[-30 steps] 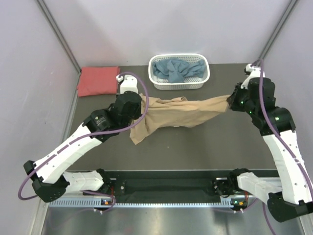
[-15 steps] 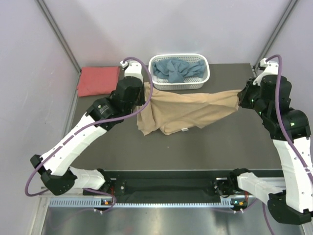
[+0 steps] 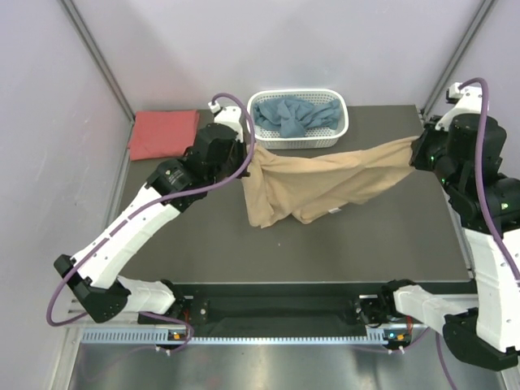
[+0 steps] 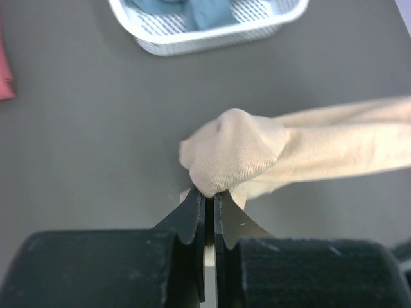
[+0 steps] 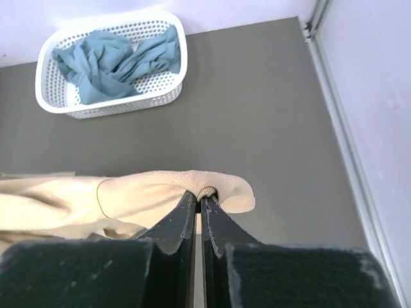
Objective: Fold and stack the t-shirts
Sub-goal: Flatten the tshirt out
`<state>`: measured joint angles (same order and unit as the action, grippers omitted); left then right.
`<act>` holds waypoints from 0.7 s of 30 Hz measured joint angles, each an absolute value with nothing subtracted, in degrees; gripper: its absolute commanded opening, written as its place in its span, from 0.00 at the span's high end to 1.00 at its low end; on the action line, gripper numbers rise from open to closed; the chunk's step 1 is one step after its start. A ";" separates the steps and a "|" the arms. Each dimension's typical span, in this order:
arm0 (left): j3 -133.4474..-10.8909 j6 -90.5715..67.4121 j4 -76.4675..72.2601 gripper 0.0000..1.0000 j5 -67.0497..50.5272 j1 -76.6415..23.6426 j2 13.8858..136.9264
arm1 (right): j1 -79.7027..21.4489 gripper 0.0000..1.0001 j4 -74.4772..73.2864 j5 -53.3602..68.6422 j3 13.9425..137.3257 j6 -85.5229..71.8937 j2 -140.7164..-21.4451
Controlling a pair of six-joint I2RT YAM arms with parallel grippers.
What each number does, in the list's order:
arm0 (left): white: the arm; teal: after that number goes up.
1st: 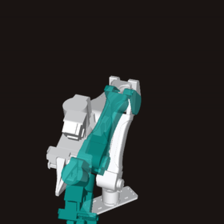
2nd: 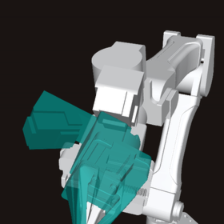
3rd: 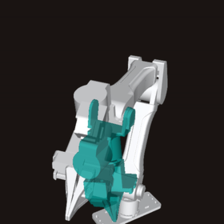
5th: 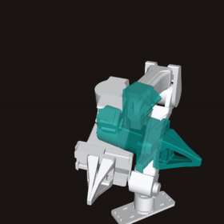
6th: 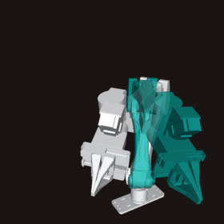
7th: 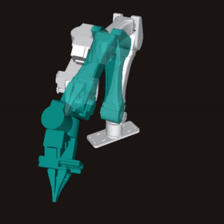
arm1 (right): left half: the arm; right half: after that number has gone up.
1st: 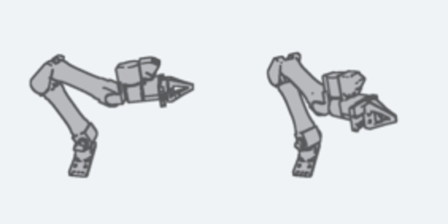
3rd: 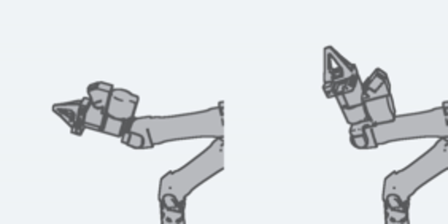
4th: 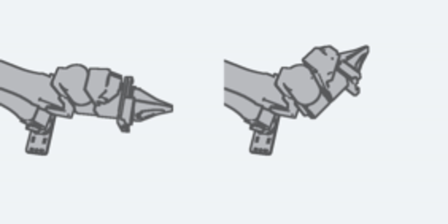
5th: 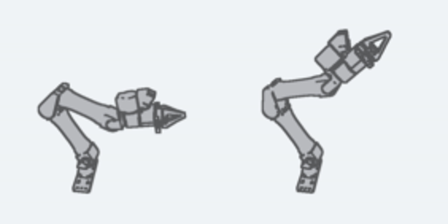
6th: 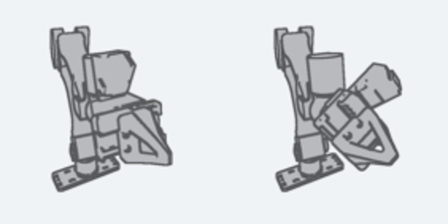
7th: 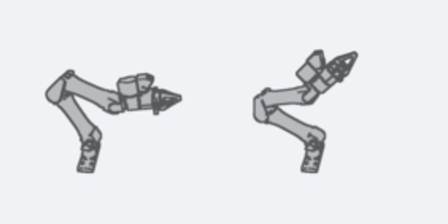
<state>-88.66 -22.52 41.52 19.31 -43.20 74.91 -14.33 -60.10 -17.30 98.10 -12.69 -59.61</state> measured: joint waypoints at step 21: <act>-82.28 -31.62 46.63 0.35 2.44 -40.49 75.53 | -14.33 1.00 -56.10 -16.27 101.86 -12.10 -61.08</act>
<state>-82.28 -31.62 46.63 2.44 -40.49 75.53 -14.33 -56.10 -16.27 101.86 -12.10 -61.08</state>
